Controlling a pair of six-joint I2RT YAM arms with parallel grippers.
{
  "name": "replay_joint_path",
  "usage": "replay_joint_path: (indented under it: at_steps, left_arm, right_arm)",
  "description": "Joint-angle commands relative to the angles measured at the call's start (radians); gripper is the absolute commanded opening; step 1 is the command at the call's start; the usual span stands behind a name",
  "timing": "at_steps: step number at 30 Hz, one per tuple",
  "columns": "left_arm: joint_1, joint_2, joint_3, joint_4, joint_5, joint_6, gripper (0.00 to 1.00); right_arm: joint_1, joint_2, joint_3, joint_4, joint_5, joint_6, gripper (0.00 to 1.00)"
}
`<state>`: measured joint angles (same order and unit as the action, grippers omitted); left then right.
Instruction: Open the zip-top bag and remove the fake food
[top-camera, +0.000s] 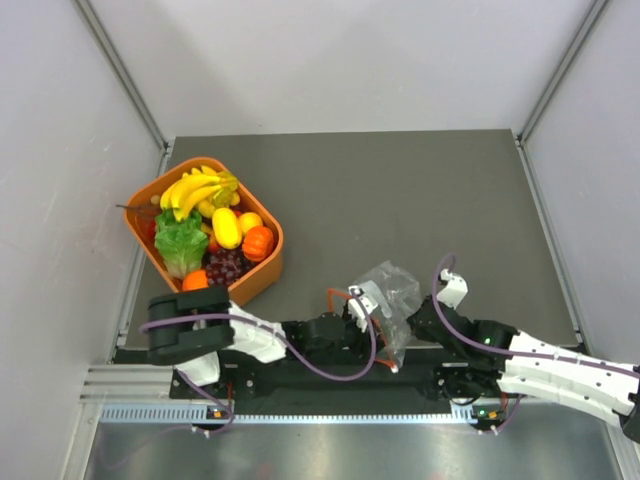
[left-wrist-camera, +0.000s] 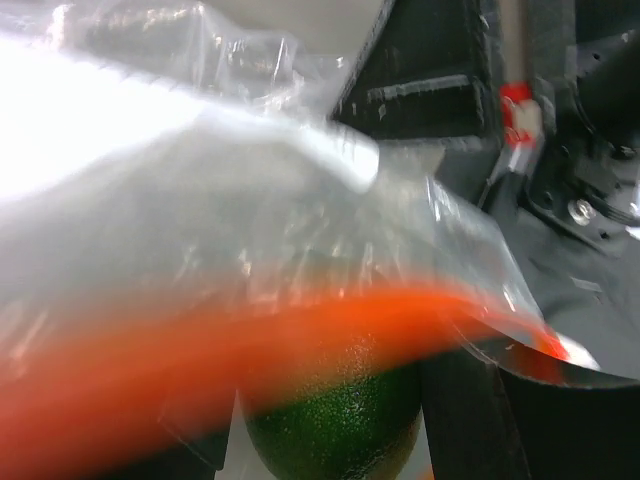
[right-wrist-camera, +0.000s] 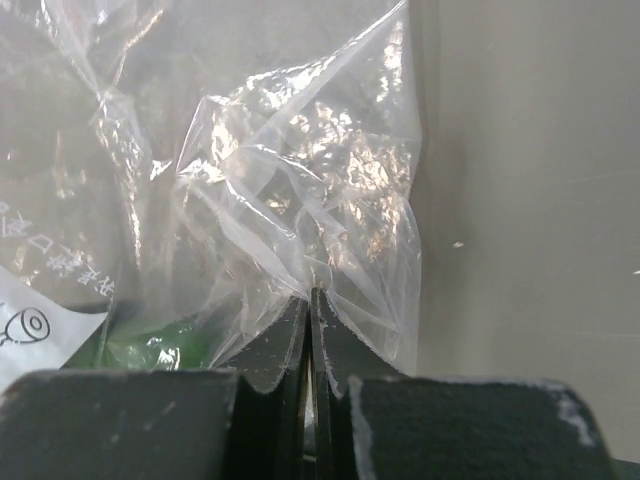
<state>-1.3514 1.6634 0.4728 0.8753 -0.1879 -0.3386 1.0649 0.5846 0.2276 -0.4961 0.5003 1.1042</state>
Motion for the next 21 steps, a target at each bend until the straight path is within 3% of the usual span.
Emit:
replay_joint_path:
  at_steps: [1, 6, 11, 14, 18, 21]
  left_arm:
    - [-0.008, -0.163, -0.048, -0.094, 0.004, -0.023, 0.0]
    - [-0.008, -0.33, -0.057, -0.289, 0.022, -0.045, 0.0]
    - [-0.008, -0.466, -0.098, -0.355, 0.033, -0.057, 0.0]
    - [-0.008, -0.572, -0.102, -0.41, 0.028, -0.06, 0.0]
    - [-0.009, -0.715, -0.06, -0.55, -0.002, -0.039, 0.0]
    - [-0.005, -0.797, -0.014, -0.671, -0.096, -0.013, 0.0]
  right_arm:
    - [0.017, 0.015, 0.032, -0.004, 0.092, -0.006, 0.0]
    - [0.001, 0.092, 0.093, -0.009, 0.158, -0.046, 0.0]
    - [-0.048, 0.165, 0.156, 0.001, 0.205, -0.108, 0.0]
    - [-0.129, 0.19, 0.18, 0.04, 0.187, -0.188, 0.0]
    - [-0.325, 0.207, 0.208, 0.114, 0.116, -0.357, 0.0]
    - [-0.435, 0.222, 0.236, 0.151, 0.074, -0.449, 0.0]
